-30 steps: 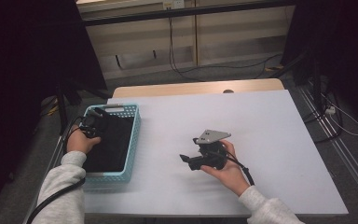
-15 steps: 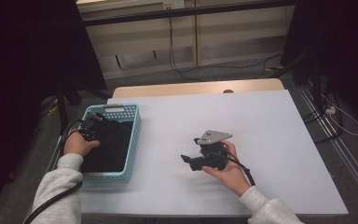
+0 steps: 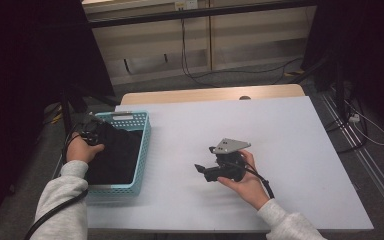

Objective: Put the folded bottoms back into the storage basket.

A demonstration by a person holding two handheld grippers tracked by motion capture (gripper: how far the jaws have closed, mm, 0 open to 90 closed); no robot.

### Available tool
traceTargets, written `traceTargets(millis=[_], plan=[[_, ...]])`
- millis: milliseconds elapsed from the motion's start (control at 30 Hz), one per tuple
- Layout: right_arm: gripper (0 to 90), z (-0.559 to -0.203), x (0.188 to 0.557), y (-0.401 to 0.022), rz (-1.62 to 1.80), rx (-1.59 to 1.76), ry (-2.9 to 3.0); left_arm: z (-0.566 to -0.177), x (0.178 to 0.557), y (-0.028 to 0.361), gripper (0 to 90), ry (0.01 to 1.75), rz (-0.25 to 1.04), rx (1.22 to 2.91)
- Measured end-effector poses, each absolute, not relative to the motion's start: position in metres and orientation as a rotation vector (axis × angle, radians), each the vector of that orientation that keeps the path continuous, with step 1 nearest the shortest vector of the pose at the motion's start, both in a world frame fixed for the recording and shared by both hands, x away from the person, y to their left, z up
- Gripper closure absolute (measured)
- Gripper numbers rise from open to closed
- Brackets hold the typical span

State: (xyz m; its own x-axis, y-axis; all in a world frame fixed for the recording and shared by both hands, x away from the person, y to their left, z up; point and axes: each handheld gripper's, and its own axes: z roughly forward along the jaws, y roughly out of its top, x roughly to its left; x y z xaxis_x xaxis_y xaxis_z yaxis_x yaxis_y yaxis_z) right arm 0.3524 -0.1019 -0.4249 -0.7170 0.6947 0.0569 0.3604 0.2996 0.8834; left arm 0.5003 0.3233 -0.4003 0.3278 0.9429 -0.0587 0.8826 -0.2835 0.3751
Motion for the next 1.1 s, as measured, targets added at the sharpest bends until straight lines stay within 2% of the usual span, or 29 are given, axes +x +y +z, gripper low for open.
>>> traceTargets(millis=[267,467,633,733,933,1100], plan=[[22.1,-0.425,0.352,-0.102,1.379,0.95,2.242,-0.418,0.5,0.327,90.0,1.69,0.239,2.272],[22.1,-0.425,0.352,-0.103,1.378,0.947,2.238,-0.414,0.498,0.331,90.0,1.711,0.238,2.263],[22.1,-0.424,0.352,-0.105,1.379,0.947,2.234,-0.399,0.495,0.323,89.8,1.643,0.237,2.27],[22.1,-0.423,0.352,-0.106,1.384,0.951,2.227,-0.395,0.492,0.314,90.0,1.612,0.218,2.275],[22.1,-0.422,0.35,-0.105,1.385,0.947,2.224,-0.412,0.488,0.303,90.0,1.591,0.137,2.338],[22.1,-0.422,0.351,-0.106,1.384,0.946,2.222,-0.415,0.49,0.295,90.0,1.607,0.098,2.314]])
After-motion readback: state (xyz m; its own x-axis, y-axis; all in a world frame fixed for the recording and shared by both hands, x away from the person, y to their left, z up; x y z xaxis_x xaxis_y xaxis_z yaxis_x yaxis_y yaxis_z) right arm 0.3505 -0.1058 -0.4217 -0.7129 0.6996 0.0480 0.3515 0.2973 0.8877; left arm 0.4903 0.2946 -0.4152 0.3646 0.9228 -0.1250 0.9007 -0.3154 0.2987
